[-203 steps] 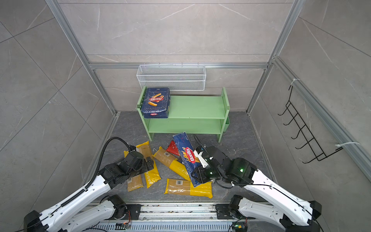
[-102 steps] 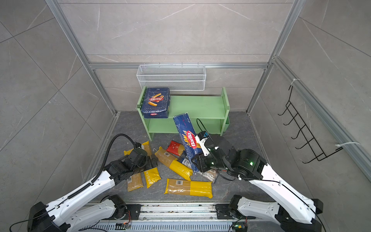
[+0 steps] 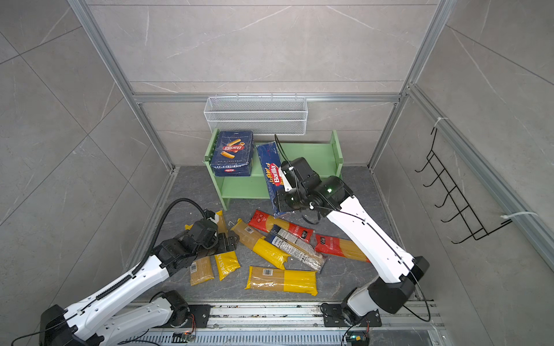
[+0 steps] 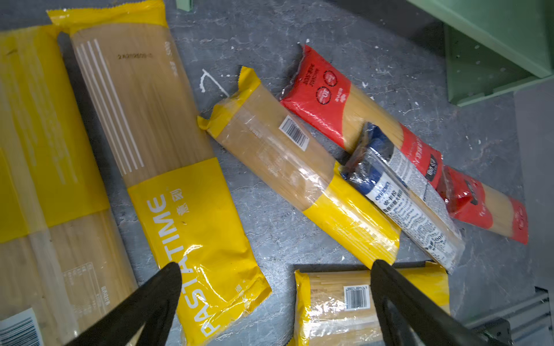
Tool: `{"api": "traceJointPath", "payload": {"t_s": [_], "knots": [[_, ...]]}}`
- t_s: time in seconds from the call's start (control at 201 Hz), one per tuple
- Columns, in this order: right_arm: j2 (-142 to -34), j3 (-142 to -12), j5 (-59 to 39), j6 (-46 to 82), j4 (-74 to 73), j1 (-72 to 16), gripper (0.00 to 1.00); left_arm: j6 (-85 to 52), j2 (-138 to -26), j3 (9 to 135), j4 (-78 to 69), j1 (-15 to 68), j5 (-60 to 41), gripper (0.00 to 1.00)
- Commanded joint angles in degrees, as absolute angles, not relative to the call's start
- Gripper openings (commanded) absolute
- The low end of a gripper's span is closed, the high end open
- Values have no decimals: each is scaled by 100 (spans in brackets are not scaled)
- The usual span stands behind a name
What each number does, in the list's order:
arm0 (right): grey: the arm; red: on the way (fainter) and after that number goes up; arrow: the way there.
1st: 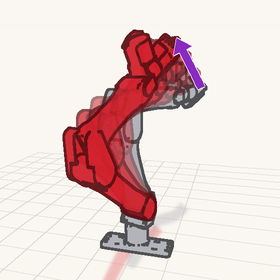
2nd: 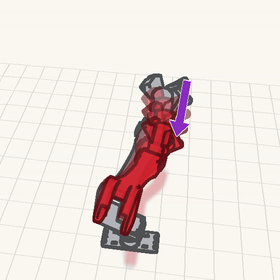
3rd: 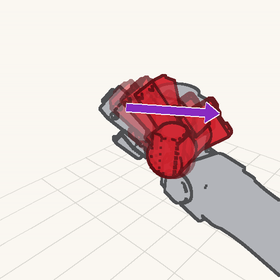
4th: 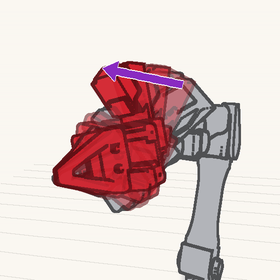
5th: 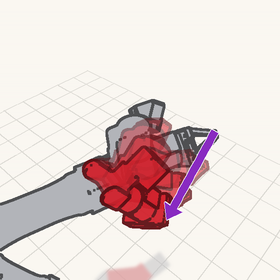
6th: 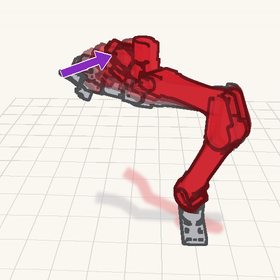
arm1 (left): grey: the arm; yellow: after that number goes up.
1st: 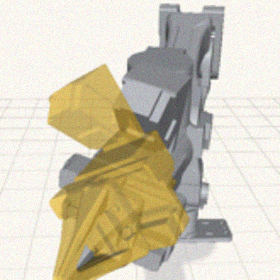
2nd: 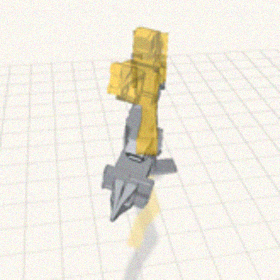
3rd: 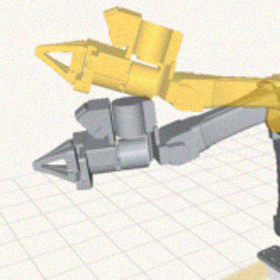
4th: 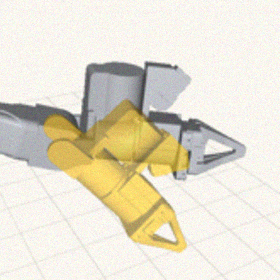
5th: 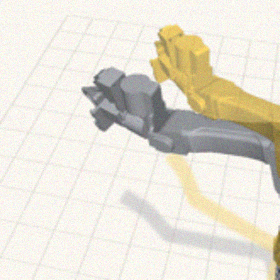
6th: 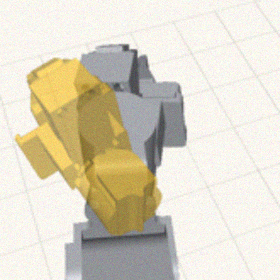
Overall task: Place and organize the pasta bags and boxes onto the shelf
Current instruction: 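Stand the spaghetti box on the upper shelf tier beside the rigatoni box and release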
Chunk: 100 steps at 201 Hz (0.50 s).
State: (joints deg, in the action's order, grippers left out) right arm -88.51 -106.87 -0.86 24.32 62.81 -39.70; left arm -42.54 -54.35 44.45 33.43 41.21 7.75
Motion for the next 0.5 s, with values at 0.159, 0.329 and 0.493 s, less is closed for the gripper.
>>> {"api": "traceJointPath", "payload": {"t_s": [0.159,0.329,0.493], "knots": [[-9899,-12577,-300,2131,5932,-3650,31,-3477,-5536,5578,3712,4406,407,100],[-10735,-13453,-417,2241,6127,-3477,31,-3303,-5634,5921,3845,4577,347,100],[-11290,-14117,-498,2330,6287,-3359,31,-3249,-5447,5978,3850,4684,277,100]]}}
